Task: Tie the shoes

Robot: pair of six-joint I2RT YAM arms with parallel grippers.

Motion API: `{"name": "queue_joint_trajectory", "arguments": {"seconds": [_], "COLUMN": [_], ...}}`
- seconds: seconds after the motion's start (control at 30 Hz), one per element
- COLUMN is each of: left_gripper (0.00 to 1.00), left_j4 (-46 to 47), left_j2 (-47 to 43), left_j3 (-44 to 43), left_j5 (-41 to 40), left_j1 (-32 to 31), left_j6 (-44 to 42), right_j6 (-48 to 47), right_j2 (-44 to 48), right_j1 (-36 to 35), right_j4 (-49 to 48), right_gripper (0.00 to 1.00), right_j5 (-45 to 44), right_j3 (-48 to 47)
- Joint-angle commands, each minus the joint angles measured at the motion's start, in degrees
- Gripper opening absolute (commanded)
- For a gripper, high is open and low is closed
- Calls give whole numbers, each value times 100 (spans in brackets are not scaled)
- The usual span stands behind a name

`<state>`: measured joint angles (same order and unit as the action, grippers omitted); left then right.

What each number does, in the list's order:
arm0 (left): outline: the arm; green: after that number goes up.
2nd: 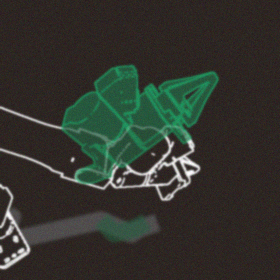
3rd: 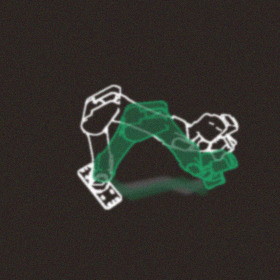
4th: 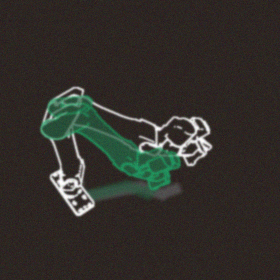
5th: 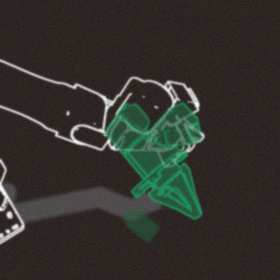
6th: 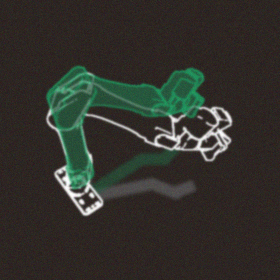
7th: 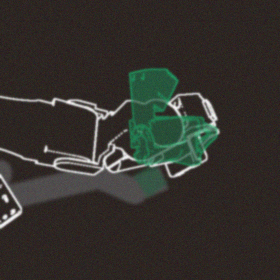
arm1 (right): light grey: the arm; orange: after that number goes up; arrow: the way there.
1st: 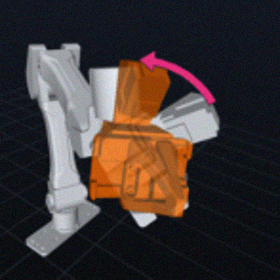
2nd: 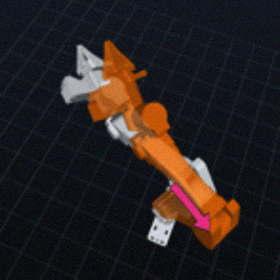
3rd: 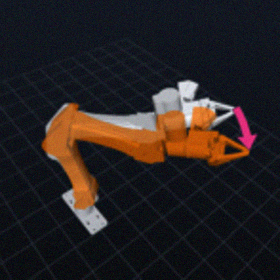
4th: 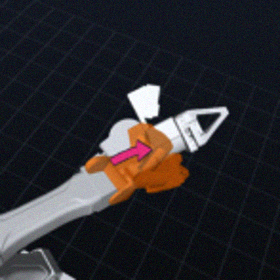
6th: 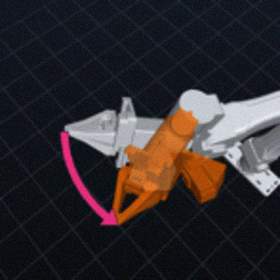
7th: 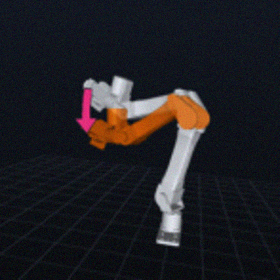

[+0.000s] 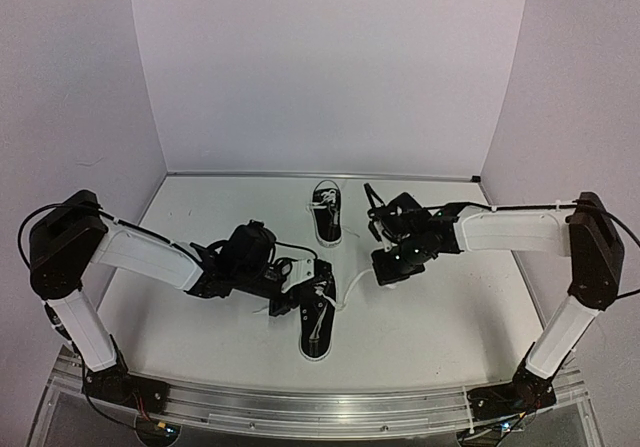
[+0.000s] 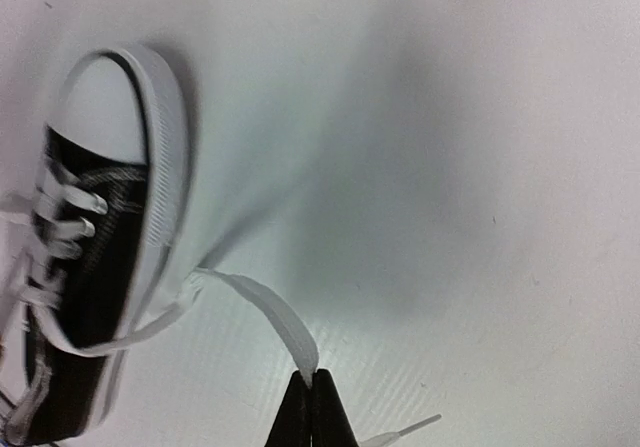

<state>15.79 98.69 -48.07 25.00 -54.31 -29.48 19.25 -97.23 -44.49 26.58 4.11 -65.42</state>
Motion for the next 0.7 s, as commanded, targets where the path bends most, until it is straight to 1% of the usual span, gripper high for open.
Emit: {"name": "queue_joint_trajectory", "arguments": {"seconds": [0.0, 0.17, 0.33, 0.43, 0.67], "left_gripper": [0, 0, 0, 0, 0], "left_j4": [204, 209, 103, 53, -20], "left_j2": [-289, -234, -127, -52, 68], "left_j3": [156, 236, 211, 198, 189], "left_j5": [-364, -810, -1197, -1347, -1636], "left_j1": [-163, -390, -584, -666, -834], "left_j6": [-538, -870, -1183, -1310, -1515], "right_j6": [-386, -504, -486, -467, -400], "right_j2": [-175, -662, -1261, -1607, -2223], "right_j1": [2, -13, -256, -488, -1013], "right_j4": [-308, -399, -392, -391, -320], "right_gripper": [0, 0, 0, 0, 0], "right_j5": [1029, 1908, 2469, 2617, 2845], "right_j3": [-876, -2003, -2950, -3301, -3791]}}
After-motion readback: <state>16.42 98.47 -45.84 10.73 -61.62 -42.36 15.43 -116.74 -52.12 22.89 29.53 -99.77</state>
